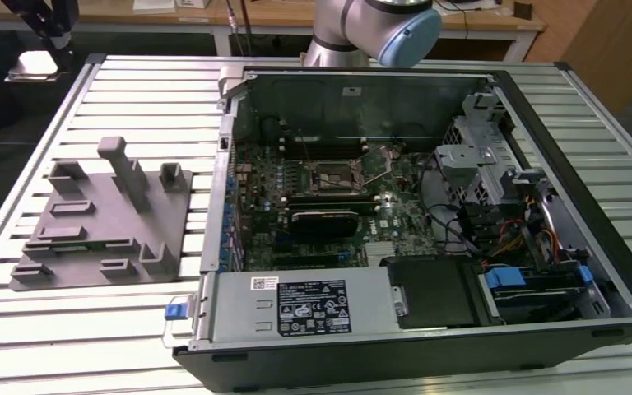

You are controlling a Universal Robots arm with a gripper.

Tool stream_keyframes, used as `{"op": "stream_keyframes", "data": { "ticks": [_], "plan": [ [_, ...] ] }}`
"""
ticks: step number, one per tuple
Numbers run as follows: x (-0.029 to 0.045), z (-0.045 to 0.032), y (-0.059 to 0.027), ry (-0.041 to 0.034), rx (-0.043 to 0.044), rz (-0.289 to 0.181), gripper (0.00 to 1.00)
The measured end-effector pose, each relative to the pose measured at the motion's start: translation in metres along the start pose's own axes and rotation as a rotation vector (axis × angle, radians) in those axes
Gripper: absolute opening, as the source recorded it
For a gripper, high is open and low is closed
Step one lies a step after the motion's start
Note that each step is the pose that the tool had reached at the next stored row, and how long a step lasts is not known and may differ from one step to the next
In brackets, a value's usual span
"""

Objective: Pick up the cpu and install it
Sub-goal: 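Pick up the cpu and move it towards the insertion slot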

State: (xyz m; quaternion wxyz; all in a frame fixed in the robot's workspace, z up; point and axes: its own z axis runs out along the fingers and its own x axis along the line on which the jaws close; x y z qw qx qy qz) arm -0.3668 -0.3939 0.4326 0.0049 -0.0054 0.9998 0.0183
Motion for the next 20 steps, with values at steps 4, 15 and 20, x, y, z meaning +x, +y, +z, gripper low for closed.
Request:
{"op": "stream_keyframes", "data": {
  "ticks": [4,15,20],
  "plan": [
    [-0.0063,0.0001,-0.0001,0.0,0.0,0.0,0.54],
    [-0.0161,0.0001,-0.0002,0.0,0.0,0.0,0.54],
    [-0.0207,0.0002,-0.0002,0.0,0.0,0.0,0.54]
  ]
}}
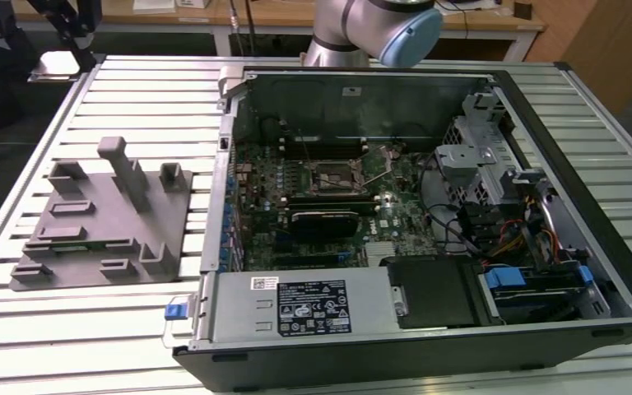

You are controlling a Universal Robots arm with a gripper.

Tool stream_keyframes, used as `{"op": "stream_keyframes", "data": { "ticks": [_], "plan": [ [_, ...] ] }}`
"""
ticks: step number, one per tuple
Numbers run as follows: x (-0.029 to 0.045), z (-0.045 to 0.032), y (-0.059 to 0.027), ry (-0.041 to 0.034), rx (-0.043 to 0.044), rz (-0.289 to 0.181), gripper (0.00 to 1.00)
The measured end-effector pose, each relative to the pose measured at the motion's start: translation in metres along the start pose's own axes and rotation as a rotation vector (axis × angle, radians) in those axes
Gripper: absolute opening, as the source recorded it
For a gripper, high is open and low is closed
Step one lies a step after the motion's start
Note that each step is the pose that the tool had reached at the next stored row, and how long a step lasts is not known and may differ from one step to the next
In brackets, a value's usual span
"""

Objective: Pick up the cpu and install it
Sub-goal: 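Pick up the cpu and move it towards the insertion slot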

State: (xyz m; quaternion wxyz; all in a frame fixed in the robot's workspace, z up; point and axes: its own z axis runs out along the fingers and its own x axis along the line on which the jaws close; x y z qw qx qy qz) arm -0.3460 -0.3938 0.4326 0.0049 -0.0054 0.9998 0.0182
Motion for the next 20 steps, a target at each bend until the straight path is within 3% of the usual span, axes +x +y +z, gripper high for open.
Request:
{"op": "stream_keyframes", "data": {
  "ticks": [20],
  "plan": [
    [-0.0213,0.0003,-0.0003,-0.0001,-0.0001,0.0,0.54]
  ]
}}
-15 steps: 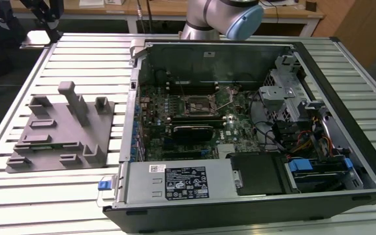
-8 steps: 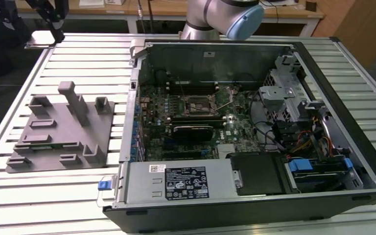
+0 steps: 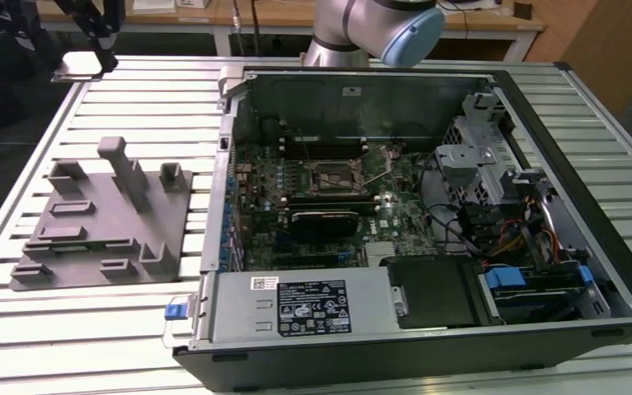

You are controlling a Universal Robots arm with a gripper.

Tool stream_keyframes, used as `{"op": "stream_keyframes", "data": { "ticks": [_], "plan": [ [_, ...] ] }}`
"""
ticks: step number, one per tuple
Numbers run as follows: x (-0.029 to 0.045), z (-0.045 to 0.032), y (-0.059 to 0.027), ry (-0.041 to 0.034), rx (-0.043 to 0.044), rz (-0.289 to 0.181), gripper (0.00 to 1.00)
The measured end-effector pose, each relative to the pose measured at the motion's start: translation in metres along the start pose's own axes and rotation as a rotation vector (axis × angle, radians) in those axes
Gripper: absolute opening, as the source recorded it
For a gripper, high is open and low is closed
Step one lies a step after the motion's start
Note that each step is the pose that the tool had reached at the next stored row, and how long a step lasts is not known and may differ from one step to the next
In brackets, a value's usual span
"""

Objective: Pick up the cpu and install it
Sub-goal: 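Pick up the cpu and move it towards the insertion slot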

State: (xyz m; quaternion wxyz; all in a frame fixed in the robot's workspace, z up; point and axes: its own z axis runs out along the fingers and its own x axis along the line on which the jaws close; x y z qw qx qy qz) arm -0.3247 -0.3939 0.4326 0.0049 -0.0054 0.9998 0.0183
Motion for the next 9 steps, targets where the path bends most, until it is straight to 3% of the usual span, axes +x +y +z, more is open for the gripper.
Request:
{"op": "stream_keyframes", "data": {
  "ticks": [9],
  "plan": [
    [-0.016,0.0001,-0.0002,0.0001,0.0001,0.0,0.54]
  ]
}}
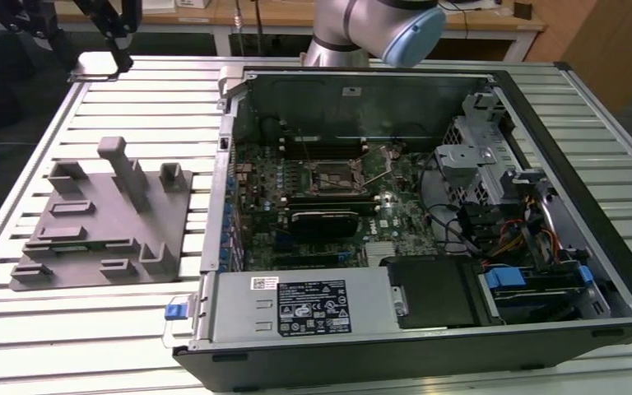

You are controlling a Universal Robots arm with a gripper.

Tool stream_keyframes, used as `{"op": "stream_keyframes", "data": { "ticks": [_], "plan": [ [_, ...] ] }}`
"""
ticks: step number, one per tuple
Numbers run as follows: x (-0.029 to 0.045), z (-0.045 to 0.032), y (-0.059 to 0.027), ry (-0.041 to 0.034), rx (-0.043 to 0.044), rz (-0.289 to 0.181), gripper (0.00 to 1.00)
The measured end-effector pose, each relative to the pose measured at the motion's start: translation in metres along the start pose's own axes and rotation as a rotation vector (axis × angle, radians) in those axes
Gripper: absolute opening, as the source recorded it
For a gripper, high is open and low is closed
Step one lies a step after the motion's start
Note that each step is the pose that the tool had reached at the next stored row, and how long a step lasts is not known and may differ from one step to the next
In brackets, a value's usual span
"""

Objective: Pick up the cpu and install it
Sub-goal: 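Pick up the cpu and move it towards the insertion slot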

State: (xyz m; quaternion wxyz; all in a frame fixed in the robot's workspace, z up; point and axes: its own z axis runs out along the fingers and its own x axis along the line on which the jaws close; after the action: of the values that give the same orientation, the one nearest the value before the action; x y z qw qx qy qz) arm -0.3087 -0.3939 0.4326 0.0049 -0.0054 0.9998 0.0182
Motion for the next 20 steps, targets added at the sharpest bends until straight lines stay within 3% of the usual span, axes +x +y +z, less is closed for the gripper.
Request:
{"op": "stream_keyframes", "data": {
  "ticks": [12,20],
  "plan": [
    [-0.0254,0.0003,-0.0003,0.0,-0.0001,0.0,0.54],
    [-0.0377,0.0005,-0.0004,0.0,-0.0001,0.0,0.54]
  ]
}}
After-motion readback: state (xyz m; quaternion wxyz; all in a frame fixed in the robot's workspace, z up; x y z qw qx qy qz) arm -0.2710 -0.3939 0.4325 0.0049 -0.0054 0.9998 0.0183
